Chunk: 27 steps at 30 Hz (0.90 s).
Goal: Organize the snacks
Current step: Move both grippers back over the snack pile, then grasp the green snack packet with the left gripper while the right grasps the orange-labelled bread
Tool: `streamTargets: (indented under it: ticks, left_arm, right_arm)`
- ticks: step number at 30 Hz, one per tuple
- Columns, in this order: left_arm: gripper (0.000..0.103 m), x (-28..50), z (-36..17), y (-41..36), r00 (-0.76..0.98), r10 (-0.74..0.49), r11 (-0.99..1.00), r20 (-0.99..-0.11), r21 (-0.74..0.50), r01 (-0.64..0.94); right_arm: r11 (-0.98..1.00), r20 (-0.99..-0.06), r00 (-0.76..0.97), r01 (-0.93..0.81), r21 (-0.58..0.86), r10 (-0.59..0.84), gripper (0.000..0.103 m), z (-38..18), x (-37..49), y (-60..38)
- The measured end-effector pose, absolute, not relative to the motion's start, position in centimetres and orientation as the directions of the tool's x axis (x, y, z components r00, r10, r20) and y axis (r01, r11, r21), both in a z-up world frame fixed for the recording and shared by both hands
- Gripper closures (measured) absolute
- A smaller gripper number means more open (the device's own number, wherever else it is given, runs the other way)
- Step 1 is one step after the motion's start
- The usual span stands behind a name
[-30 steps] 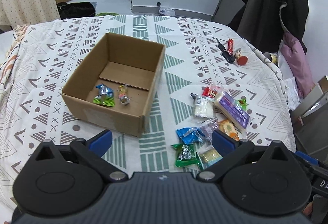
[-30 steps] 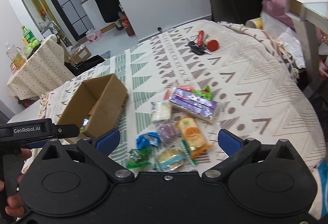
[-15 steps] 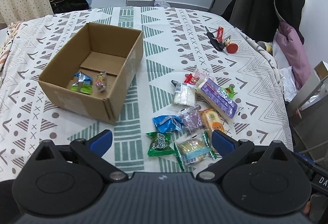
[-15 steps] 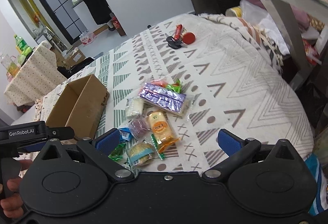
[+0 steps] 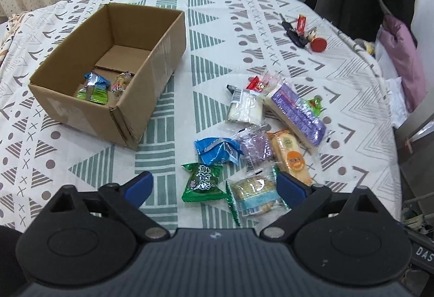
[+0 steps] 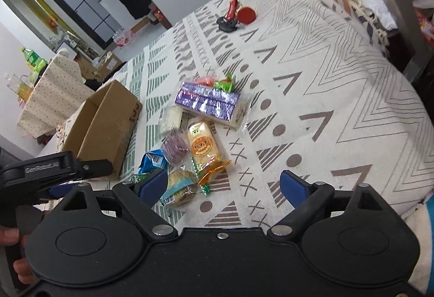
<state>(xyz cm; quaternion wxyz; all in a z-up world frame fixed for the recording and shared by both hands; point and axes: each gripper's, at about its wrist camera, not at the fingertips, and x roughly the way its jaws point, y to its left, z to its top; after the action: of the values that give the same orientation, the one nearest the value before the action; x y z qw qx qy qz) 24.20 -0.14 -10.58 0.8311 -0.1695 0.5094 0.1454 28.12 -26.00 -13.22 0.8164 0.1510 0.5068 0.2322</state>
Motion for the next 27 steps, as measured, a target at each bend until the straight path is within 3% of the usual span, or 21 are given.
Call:
streamTargets:
  ticks: [14,21,27]
  left_arm:
    - [0.047,27.4,-16.3,1.0,0.302,0.022,0.899,-0.953,-0.113,-0.423]
    - [0.054,28.2,-18.5,2.0,0.255,0.001,0.898,-0.967,-0.111,-0.425]
    - [0.069,28.7,-19.0,1.8,0.245,-0.011,0.915,-0.970,-0.109,-0.389]
  right_arm:
    - [0.842,-0.799,0.277,-0.255,0.475,0.534,0.028,-16.3,31.2,-22.9]
    - [0.846,-0.822,0.232,-0.277,0.456,0.519,0.030,-17.4,32.8,-20.6]
    - [0.854,-0.846,0.216,-0.320,0.410,0.487,0.036,-18.1,33.6,-18.6]
